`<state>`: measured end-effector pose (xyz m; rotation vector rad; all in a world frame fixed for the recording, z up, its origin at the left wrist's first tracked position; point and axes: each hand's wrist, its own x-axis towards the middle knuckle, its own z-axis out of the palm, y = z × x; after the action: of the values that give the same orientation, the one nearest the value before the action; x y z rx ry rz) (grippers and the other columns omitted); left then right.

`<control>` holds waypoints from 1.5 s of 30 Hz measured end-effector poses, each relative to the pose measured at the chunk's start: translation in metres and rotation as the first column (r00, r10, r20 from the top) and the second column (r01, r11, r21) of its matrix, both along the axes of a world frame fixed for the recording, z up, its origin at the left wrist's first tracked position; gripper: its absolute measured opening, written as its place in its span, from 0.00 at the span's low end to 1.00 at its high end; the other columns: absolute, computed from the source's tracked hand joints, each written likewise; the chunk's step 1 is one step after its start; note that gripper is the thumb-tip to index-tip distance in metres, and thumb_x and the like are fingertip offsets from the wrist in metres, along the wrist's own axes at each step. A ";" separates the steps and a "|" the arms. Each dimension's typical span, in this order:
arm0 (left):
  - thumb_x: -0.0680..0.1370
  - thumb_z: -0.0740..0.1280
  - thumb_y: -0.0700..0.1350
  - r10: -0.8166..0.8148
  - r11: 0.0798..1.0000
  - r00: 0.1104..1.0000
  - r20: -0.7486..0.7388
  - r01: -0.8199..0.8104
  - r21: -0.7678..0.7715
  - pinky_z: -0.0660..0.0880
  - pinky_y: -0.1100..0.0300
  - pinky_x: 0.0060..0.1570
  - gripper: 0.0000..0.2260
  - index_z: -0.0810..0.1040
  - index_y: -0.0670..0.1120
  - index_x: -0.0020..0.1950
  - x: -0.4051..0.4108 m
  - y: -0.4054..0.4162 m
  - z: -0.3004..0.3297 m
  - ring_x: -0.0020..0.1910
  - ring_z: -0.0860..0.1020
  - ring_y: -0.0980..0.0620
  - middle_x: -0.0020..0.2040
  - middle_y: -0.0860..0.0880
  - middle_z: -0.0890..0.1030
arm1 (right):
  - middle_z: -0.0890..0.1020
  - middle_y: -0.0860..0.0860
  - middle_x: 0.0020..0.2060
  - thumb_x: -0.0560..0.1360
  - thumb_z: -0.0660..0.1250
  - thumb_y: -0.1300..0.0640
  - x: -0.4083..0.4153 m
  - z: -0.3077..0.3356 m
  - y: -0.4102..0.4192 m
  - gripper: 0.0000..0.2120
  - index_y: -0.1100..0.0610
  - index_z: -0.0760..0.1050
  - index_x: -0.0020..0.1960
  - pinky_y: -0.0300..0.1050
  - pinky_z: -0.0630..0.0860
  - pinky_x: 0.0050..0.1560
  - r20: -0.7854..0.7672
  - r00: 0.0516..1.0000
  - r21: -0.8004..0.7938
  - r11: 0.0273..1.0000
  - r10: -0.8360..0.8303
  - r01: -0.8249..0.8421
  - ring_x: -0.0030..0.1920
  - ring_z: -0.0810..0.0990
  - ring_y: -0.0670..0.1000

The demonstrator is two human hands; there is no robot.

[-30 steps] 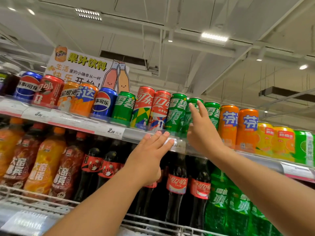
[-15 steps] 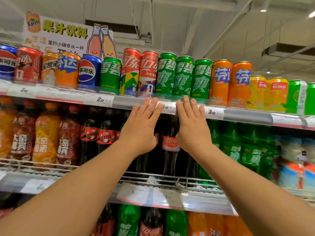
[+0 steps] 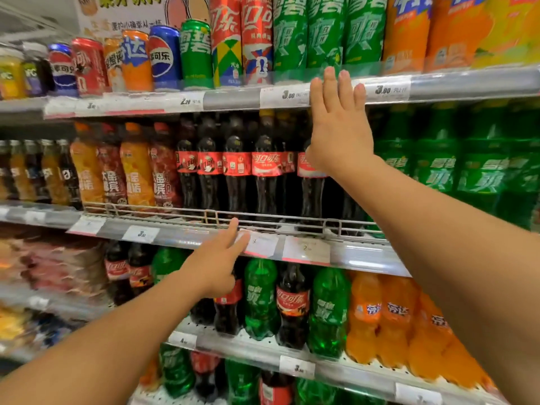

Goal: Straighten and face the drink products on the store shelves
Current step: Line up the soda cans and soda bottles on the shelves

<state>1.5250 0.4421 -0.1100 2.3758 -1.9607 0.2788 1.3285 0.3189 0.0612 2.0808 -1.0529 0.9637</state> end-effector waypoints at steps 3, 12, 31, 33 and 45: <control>0.74 0.61 0.35 0.000 1.000 0.996 -0.085 0.001 0.016 0.66 0.50 0.68 0.42 0.40 0.59 0.79 0.003 -0.006 0.000 0.79 0.42 0.49 0.78 0.54 0.33 | 0.42 0.62 0.77 0.71 0.65 0.55 0.006 -0.035 0.012 0.45 0.63 0.42 0.78 0.61 0.44 0.75 0.019 0.995 0.077 0.992 0.100 -0.101 0.77 0.42 0.64; 0.73 0.66 0.42 -0.060 0.964 0.997 0.053 0.072 -0.256 0.44 0.47 0.74 0.49 0.28 0.57 0.74 0.021 -0.014 -0.052 0.77 0.35 0.46 0.78 0.49 0.32 | 0.56 0.60 0.77 0.81 0.46 0.49 0.014 -0.210 0.021 0.27 0.60 0.64 0.75 0.58 0.48 0.76 -0.158 0.982 0.230 0.971 0.107 -0.069 0.77 0.51 0.62; 0.78 0.58 0.48 -0.464 0.854 0.885 0.025 0.455 -0.253 0.34 0.50 0.73 0.38 0.33 0.46 0.77 0.096 0.020 -0.141 0.77 0.35 0.48 0.73 0.52 0.27 | 0.48 0.52 0.79 0.83 0.45 0.46 0.039 -0.244 0.062 0.27 0.55 0.49 0.79 0.53 0.41 0.76 0.086 0.971 0.423 0.890 -0.224 0.168 0.78 0.41 0.52; 0.79 0.57 0.49 -0.423 0.890 0.901 -0.101 0.392 -0.234 0.37 0.53 0.75 0.35 0.40 0.46 0.79 0.126 0.037 -0.164 0.78 0.39 0.50 0.75 0.54 0.32 | 0.44 0.53 0.79 0.82 0.49 0.46 0.046 -0.254 0.069 0.30 0.57 0.45 0.79 0.55 0.41 0.76 0.133 0.964 0.467 0.872 -0.232 0.146 0.77 0.37 0.52; 0.77 0.65 0.42 -0.185 0.825 0.798 -0.573 -0.190 -0.531 0.68 0.50 0.59 0.20 0.65 0.38 0.66 0.196 0.008 -0.108 0.61 0.68 0.40 0.65 0.38 0.66 | 0.46 0.53 0.78 0.80 0.60 0.50 0.079 -0.314 0.085 0.34 0.58 0.46 0.78 0.43 0.51 0.70 0.337 0.923 0.661 0.744 -0.184 -0.093 0.76 0.50 0.54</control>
<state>1.7213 0.4499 -0.2180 1.7663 -1.3243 0.0611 1.4077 0.4039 -0.2531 2.4531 -1.8810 1.1047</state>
